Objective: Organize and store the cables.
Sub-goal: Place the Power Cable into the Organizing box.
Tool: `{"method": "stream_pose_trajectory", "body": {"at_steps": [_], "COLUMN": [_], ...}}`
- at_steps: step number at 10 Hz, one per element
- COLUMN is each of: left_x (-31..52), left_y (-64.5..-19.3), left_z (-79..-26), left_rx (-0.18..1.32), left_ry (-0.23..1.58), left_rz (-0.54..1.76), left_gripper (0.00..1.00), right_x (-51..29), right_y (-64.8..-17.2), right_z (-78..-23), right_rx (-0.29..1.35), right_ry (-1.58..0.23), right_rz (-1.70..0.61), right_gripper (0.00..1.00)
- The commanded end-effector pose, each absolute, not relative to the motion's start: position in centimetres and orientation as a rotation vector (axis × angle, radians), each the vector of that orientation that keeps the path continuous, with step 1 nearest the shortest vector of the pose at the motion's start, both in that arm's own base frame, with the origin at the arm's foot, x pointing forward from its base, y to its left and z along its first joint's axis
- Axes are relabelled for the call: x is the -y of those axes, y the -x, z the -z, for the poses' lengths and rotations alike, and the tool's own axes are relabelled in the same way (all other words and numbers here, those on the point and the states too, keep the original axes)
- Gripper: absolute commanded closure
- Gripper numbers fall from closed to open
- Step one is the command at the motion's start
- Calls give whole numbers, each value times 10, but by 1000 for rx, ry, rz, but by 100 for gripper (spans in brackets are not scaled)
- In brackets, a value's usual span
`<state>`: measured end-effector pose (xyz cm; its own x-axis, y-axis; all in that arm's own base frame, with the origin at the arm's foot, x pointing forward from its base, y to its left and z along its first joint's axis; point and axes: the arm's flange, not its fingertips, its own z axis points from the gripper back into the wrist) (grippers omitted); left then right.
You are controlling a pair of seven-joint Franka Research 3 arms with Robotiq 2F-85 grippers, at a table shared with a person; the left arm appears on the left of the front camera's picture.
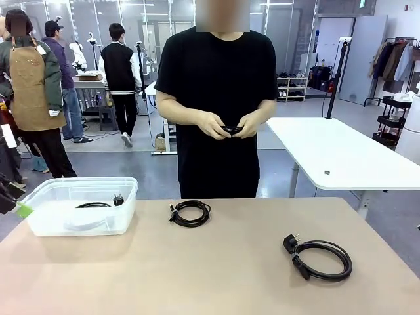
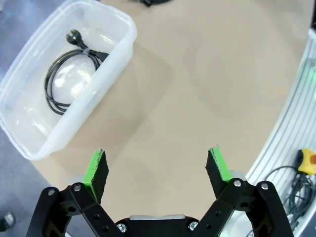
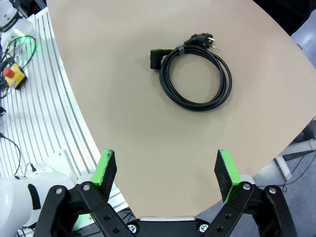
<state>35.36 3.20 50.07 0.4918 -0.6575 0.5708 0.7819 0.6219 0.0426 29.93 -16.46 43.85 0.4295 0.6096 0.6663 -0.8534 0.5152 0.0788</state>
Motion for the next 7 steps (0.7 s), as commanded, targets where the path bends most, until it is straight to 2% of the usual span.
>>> {"method": "stream_pose_trajectory", "body": {"at_steps": [1, 7], "left_x": [-31, -31], "left_y": [-355, -355], "left_z": [-504, -504], "left_rx": [602, 602], "left_ry": [205, 205], "left_rz": [896, 896], "left_gripper": [0, 0], "right_x": [165, 165], "right_y": [-298, -298], "right_z": [-440, -440], "right_rx": [637, 637], "right_ry": [-450, -450], "right_rz": [-956, -956], "right_gripper": [0, 0]}}
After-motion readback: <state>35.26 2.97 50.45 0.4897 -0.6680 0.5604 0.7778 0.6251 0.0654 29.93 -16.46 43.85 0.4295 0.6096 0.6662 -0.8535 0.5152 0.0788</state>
